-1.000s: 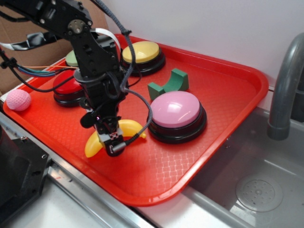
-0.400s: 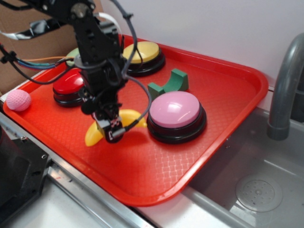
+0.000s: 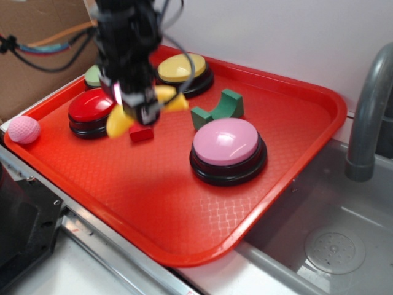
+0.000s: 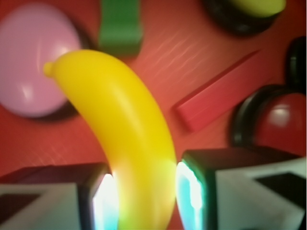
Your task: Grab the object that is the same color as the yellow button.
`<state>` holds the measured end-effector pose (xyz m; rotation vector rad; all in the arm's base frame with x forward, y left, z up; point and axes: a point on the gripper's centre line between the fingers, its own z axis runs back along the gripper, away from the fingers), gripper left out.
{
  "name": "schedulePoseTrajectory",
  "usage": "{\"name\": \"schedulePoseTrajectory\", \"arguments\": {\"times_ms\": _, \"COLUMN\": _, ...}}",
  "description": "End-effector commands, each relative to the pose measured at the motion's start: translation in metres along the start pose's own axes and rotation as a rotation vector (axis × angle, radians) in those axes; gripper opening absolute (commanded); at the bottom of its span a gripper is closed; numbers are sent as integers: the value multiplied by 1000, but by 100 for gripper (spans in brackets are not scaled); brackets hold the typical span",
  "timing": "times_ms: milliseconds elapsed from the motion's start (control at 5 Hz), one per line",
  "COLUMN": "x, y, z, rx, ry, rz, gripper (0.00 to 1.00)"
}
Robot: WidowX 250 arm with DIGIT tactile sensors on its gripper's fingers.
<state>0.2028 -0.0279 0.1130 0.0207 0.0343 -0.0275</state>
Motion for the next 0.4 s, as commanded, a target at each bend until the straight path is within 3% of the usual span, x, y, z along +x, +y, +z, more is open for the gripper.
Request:
{"name": "schedulePoseTrajectory", "arguments": {"times_ms": 0, "x": 14, "y": 41, "z": 63, "rx": -42, "ry": -15, "rz": 159, "gripper": 0}}
{"name": "schedulePoseTrajectory", "arguments": {"times_ms": 200, "x": 22, "y": 46, "z": 64, "rx": -22, "ry": -20, "rz": 149, "gripper": 0}}
